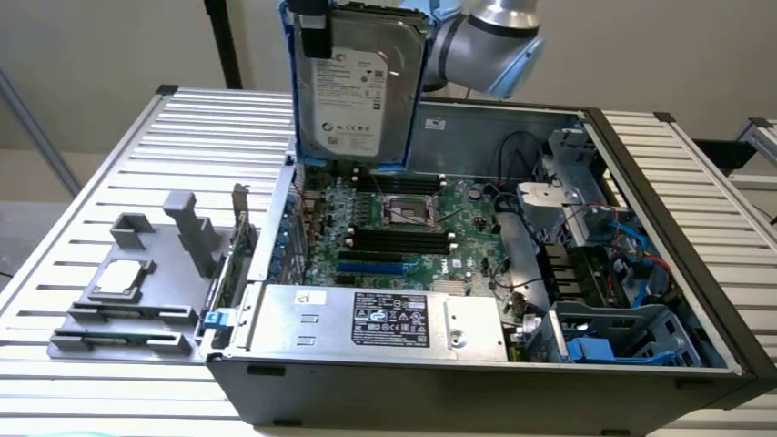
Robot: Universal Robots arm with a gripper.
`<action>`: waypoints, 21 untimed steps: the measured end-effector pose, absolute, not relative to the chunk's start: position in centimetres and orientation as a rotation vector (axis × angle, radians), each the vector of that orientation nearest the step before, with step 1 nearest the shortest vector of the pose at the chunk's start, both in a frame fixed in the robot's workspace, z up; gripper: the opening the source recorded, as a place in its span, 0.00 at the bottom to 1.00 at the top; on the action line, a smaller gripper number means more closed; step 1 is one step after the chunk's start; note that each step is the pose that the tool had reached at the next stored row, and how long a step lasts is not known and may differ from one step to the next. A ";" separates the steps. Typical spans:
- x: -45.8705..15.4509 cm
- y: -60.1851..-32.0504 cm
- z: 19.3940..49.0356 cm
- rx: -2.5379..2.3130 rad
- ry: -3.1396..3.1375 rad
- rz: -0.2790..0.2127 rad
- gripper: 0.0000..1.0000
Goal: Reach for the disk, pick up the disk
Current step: 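Pick up the disk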
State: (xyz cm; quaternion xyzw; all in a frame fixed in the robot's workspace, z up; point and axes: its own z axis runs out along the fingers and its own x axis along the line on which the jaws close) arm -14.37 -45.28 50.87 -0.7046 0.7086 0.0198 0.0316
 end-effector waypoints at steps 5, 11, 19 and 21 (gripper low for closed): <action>-12.1 -45.8 50.9 -2.167 2.179 0.062 0.33; -9.4 -46.2 50.8 -2.165 2.177 0.064 0.33; -5.7 -46.9 50.8 -2.164 2.176 0.065 0.33; -4.8 -47.0 50.8 -2.163 2.176 0.065 0.33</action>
